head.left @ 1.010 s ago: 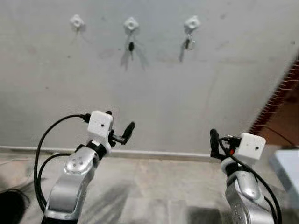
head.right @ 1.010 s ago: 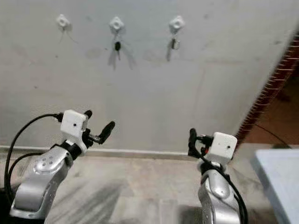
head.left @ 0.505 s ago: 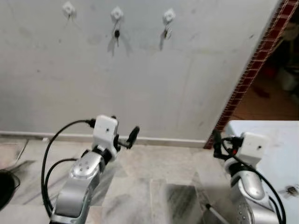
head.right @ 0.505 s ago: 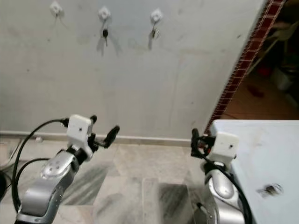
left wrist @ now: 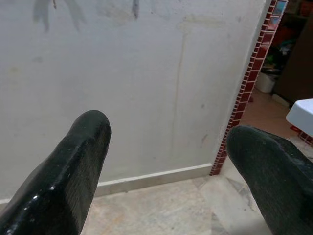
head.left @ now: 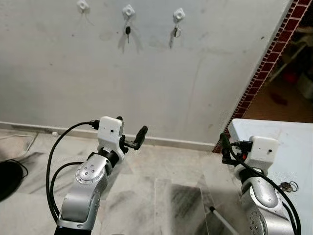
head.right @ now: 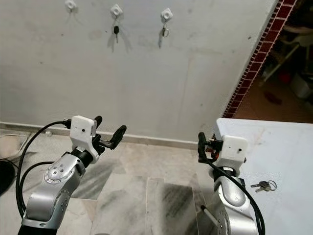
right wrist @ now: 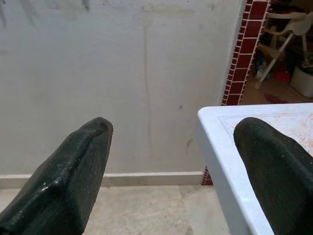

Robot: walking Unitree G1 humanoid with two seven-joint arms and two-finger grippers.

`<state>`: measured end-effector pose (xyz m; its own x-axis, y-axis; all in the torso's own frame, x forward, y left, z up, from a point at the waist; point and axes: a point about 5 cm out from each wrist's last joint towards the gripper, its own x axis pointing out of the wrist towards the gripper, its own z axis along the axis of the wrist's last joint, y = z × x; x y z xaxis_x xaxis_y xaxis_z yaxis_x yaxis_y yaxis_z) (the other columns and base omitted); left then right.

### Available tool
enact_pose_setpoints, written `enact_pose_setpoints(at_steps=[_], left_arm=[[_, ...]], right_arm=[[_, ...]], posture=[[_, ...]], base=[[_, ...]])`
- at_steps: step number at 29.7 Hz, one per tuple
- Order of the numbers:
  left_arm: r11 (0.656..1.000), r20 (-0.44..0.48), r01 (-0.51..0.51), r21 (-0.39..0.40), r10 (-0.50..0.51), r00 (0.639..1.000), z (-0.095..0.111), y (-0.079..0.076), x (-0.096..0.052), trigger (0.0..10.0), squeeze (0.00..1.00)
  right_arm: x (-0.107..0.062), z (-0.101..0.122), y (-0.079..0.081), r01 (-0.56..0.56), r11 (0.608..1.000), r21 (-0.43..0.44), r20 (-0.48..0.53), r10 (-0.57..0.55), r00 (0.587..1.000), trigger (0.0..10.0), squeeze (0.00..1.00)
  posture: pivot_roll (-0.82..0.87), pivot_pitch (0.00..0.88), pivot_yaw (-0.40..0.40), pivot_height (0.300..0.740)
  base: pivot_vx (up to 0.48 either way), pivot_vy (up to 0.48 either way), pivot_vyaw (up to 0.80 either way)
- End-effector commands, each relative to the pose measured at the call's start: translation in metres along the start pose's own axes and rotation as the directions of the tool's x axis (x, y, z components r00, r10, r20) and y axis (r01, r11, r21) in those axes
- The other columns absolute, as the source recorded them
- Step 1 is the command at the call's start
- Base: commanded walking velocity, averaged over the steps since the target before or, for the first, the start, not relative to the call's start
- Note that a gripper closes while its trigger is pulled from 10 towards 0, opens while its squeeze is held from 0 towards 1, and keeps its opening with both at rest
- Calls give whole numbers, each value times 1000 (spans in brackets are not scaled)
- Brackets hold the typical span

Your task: Hang keys on a hook

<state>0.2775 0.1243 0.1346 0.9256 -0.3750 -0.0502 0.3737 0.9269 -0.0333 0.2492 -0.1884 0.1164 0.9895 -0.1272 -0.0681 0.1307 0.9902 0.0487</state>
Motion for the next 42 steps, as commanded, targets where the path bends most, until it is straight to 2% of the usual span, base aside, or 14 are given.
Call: enact_pose_setpoints(at_steps=[1,11,17,42], left_arm=[[1000,2,5,0,-5,1000,1,-1,2,10000,0],[1000,5,7,-20,-7,1000,1,-2,6,10000,0],[1000,8,9,-17,-9,1000,1,-4,9,10000,0],[997,16,24,-67,-23,1000,-1,-13,14,10000,0]], right_arm=[[0,8,0,-1,1000,-7,26,1,1000,10000,0],[2,11,-5,12,999,-40,14,-12,1000,10000,0],[6,17,-4,34,991,-129,35,-30,999,10000,0],[6,16,-15,70,982,-177,-3,-72,997,10000,0]], posture=[[87,35,-78,740],[79,31,-86,740],[77,30,-91,740],[40,30,-111,740]], base=[[0,0,0],[0,0,-781],[0,0,-779],[0,0,-778]])
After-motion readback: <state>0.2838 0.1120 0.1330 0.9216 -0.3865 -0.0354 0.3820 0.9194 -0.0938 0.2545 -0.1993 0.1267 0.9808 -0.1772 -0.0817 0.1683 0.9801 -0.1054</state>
